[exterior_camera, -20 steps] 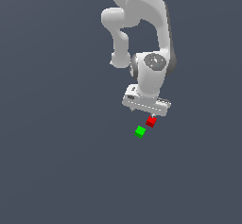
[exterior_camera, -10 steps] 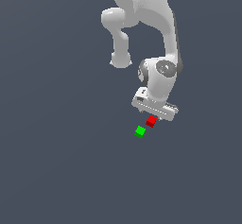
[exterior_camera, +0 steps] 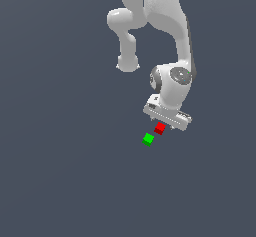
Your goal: Stack the red cube on top of the green cube.
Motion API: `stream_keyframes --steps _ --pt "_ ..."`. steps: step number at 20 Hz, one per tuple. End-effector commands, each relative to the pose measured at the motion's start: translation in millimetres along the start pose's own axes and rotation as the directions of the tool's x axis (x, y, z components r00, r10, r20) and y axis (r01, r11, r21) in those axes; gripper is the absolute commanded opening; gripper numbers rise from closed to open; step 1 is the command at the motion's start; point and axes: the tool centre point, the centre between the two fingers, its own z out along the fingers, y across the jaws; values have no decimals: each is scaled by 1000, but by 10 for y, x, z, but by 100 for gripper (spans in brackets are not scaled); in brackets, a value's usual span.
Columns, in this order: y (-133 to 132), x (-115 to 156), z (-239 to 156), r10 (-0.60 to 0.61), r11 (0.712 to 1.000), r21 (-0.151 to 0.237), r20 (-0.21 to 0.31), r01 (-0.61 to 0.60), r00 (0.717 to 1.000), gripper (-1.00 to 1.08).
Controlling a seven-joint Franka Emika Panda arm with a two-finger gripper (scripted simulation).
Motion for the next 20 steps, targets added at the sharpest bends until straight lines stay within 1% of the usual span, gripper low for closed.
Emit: stream_keyframes --steps 1,9,17,20 --pt "-5 5 2 3 1000 0 0 -3 1000 100" --pt "0 7 51 1 1000 0 0 -1 1000 100" --pt "11 3 401 1 1000 0 0 -1 1000 100" --pt "9 7 477 1 1000 0 0 -1 1000 100"
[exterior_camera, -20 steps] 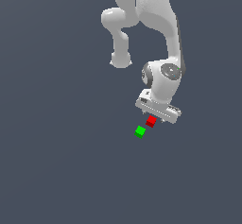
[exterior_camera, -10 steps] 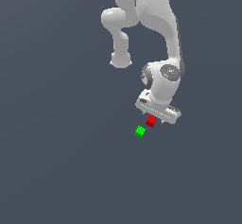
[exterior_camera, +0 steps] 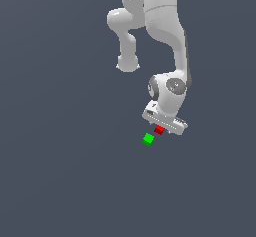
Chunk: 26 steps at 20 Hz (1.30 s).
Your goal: Stack the red cube on top of the green cube.
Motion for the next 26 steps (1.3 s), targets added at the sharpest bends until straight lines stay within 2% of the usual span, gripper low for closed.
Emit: stream_keyframes --steps 1,3,4,17,26 --pt "-6 7 50 0 1000 1 -1 0 1000 100" --pt "-11 8 56 0 1000 1 -1 0 1000 100" --pt "-11 8 56 0 1000 1 -1 0 1000 -100" --pt "-12 5 28 -1 1000 1 -1 1 1000 -100" --pt "-3 -4 -388 -1 1000 1 -1 1 1000 -100"
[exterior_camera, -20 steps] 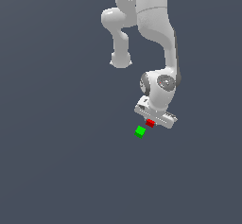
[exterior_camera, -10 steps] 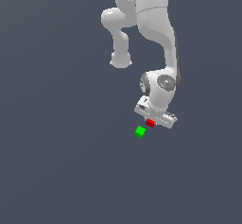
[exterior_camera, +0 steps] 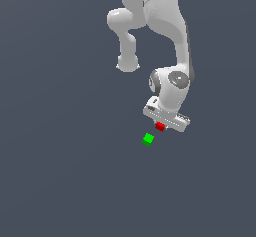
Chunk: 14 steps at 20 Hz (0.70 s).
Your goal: Stack the red cube on top of the green cube.
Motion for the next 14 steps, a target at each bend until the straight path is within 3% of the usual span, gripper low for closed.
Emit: stream_keyframes --steps 1,8,14 --pt "1 3 -184 0 1000 1 -1 0 1000 -100" --pt "0 4 -577 0 1000 1 -1 0 1000 -100" --pt "-4 10 -647 1 1000 2 -2 -1 1000 -100"
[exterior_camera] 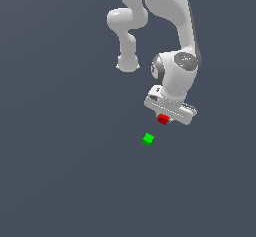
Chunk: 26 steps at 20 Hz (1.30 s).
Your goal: Stack the red cube on top of the green cube.
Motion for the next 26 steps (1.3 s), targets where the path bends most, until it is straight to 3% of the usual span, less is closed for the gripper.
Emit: stream_keyframes --steps 1,7,19,26 --pt "3 2 5 0 1000 -1 0 0 1000 -100" --pt "47 145 99 0 1000 -1 0 0 1000 -100" --pt "217 776 510 0 1000 -1 1 0 1000 -100" --pt "232 879 569 0 1000 -1 1 0 1000 -100"
